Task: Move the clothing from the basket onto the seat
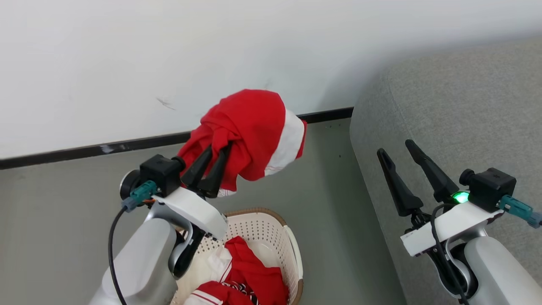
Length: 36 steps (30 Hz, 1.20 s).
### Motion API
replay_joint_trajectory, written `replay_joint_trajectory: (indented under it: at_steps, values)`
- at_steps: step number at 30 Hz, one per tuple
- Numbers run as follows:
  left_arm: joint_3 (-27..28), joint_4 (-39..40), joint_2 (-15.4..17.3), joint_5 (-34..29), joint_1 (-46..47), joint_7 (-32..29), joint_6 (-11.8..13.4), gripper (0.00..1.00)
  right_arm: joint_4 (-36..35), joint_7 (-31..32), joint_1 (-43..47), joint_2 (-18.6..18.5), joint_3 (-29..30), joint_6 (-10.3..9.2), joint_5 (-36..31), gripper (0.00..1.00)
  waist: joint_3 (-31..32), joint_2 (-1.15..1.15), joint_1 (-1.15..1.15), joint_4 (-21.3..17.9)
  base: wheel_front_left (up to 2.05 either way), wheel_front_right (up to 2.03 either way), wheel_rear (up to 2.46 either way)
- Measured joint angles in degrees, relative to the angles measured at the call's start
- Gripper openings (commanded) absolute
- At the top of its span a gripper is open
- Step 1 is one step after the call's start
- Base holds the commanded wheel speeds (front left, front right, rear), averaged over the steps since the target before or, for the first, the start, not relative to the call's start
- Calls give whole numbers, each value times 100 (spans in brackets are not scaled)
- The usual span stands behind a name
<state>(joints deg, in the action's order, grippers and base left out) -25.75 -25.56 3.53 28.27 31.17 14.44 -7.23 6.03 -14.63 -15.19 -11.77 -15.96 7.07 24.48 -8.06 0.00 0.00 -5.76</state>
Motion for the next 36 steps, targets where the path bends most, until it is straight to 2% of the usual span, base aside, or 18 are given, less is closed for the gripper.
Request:
replay_joint_trajectory:
  at_steps: [6,9,18,26,33,36]
  values:
    - [-312,213,46,107,-177,-5,0,0,1,0,27,-167,-177,0,153,100,226,0,0,25,0,0,0]
    - [-550,393,73,215,-271,-9,0,0,-1,0,103,-265,-461,0,481,100,334,0,0,67,0,0,0]
    - [-1083,832,225,528,-411,-85,0,0,-3,0,55,-560,-786,0,765,100,410,0,0,200,0,0,0]
    - [-1461,1136,414,710,-472,-183,0,0,-21,1,-183,-764,-1612,0,1151,100,368,0,0,332,0,0,0]
    - [-1718,1355,498,802,-472,-185,0,0,51,1,-487,-904,-1891,0,1382,100,295,0,0,454,0,0,0]
    - [-1815,1403,543,840,-472,-186,0,0,155,1,-605,-998,-2190,0,1537,100,264,0,0,514,0,0,0]
